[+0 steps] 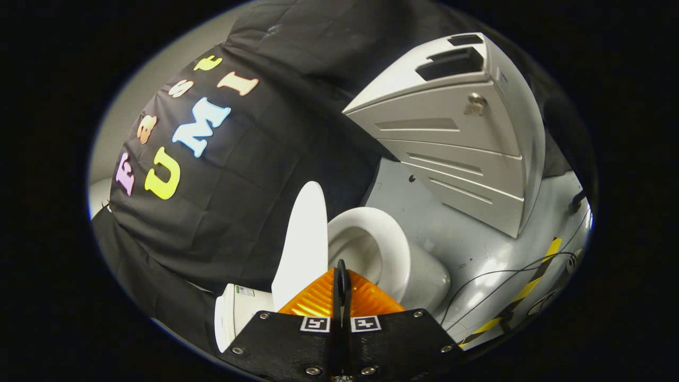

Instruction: Open the toilet lid.

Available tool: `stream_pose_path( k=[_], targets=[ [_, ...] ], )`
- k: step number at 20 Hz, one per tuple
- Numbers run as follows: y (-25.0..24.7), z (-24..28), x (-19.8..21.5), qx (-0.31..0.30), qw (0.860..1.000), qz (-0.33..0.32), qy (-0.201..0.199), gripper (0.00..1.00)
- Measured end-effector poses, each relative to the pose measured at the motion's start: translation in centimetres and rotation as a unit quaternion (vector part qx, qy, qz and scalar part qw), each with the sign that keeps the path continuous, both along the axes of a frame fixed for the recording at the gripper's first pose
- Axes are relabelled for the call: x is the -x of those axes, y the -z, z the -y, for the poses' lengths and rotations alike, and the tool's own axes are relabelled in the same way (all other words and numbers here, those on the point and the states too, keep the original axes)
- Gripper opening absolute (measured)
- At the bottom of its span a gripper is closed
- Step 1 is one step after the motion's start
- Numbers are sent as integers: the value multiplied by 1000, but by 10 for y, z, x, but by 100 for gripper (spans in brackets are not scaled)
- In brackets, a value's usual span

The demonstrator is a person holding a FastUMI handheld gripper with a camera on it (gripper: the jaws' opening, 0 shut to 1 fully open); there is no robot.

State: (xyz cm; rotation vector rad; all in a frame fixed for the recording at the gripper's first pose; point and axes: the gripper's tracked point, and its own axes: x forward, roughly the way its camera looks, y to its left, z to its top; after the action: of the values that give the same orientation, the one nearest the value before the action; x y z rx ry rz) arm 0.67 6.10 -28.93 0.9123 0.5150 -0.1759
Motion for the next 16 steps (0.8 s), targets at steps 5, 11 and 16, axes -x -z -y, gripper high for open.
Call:
stream_pose_path(
  k=[5,11,16],
  targets=[
    [-43,-20,-1,40,999,22,-19,0],
    [-100,-55,-3,112,990,64,-56,0],
    [-129,-79,-4,159,981,84,-69,0]
  ],
)
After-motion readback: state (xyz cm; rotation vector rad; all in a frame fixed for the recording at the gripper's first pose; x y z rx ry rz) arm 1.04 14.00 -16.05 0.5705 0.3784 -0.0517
